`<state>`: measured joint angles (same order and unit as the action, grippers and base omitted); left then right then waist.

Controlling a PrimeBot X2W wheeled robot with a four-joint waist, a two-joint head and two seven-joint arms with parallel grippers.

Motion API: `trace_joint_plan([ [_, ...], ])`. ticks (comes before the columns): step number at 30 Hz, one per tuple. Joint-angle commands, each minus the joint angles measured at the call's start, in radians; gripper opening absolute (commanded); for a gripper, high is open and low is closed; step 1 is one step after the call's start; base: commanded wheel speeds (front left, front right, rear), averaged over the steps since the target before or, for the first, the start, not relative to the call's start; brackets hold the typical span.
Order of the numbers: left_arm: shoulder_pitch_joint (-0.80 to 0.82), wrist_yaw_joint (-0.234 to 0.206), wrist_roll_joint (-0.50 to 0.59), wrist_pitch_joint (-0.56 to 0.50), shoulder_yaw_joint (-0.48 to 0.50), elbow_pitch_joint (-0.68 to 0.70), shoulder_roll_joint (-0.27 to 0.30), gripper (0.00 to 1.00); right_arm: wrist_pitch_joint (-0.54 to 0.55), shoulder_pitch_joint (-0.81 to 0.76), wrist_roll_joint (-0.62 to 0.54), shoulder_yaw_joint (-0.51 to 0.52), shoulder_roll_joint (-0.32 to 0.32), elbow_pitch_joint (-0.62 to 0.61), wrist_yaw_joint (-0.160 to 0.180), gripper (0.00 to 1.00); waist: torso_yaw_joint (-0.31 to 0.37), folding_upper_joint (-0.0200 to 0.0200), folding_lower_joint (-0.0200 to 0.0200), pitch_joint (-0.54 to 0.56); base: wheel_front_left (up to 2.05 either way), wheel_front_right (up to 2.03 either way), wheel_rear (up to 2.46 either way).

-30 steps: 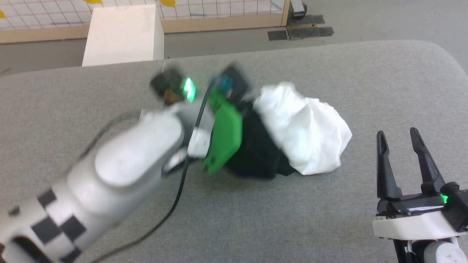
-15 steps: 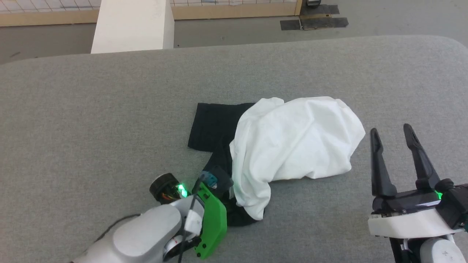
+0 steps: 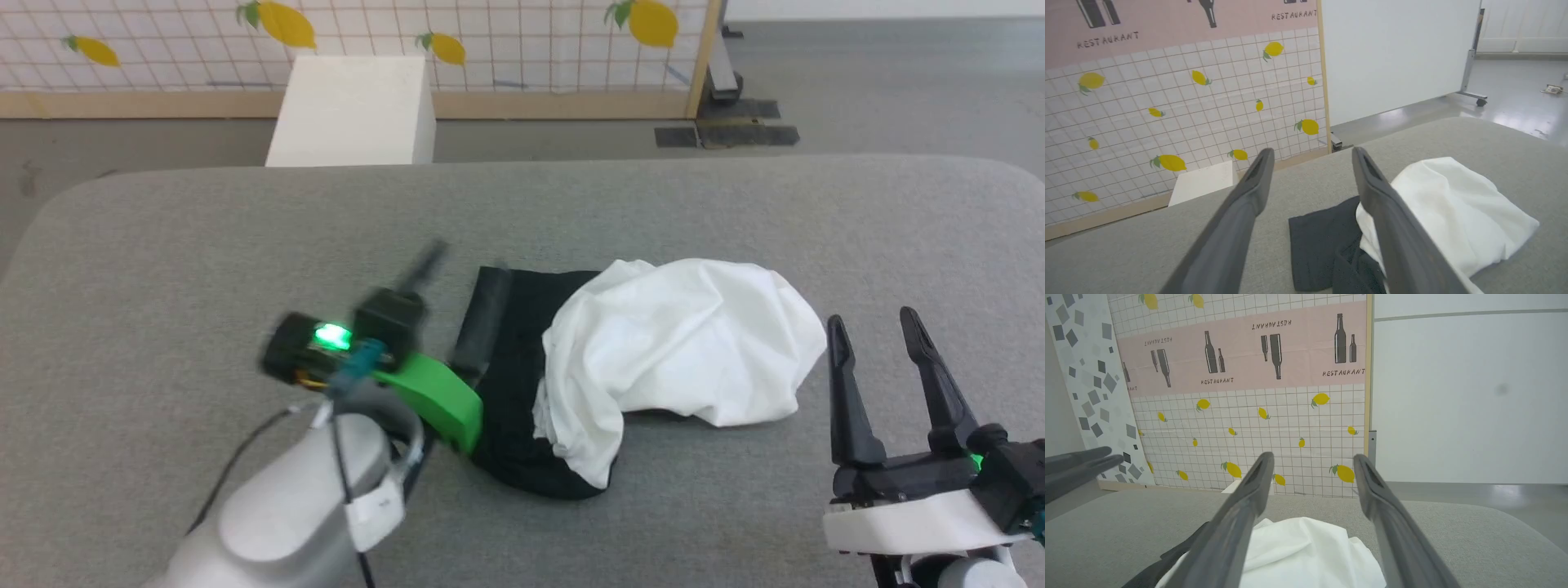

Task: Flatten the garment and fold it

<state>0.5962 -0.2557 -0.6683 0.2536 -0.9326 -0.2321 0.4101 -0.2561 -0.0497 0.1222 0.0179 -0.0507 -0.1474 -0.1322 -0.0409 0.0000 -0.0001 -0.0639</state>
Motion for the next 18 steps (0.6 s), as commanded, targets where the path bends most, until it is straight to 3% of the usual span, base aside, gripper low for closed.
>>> trace_joint_plan([
  [1, -0.040, -0.046, 0.035, 0.007, 0.067, 0.041, 0.000, 1.00, -0.006, -0.017, -0.006, 0.003, 0.000, -0.001, 0.002, 1.00, -0.019, 0.0000, 0.0001, 0.018, 0.00, 0.00, 0.00],
  [4, -0.137, -0.128, 0.139, 0.008, 0.235, 0.146, -0.010, 1.00, -0.006, -0.022, -0.007, 0.012, 0.000, -0.004, 0.002, 1.00, -0.026, 0.0000, 0.0001, 0.019, 0.00, 0.00, 0.00],
  [8, -0.283, -0.184, 0.268, 0.008, 0.416, 0.234, -0.043, 1.00, -0.006, -0.030, -0.008, 0.031, 0.000, 0.002, 0.002, 1.00, -0.032, 0.0000, 0.0001, 0.021, 0.00, 0.00, 0.00],
  [14, -0.465, -0.195, 0.408, 0.008, 0.551, 0.234, -0.094, 1.00, -0.006, -0.037, -0.003, 0.058, 0.000, 0.012, 0.002, 1.00, -0.035, 0.0000, 0.0001, 0.027, 0.00, 0.00, 0.00],
  [18, -0.550, -0.160, 0.448, 0.008, 0.602, 0.202, -0.129, 1.00, -0.006, -0.040, 0.002, 0.069, 0.000, 0.016, 0.002, 1.00, -0.035, 0.0000, 0.0001, 0.028, 0.00, 0.00, 0.00],
])
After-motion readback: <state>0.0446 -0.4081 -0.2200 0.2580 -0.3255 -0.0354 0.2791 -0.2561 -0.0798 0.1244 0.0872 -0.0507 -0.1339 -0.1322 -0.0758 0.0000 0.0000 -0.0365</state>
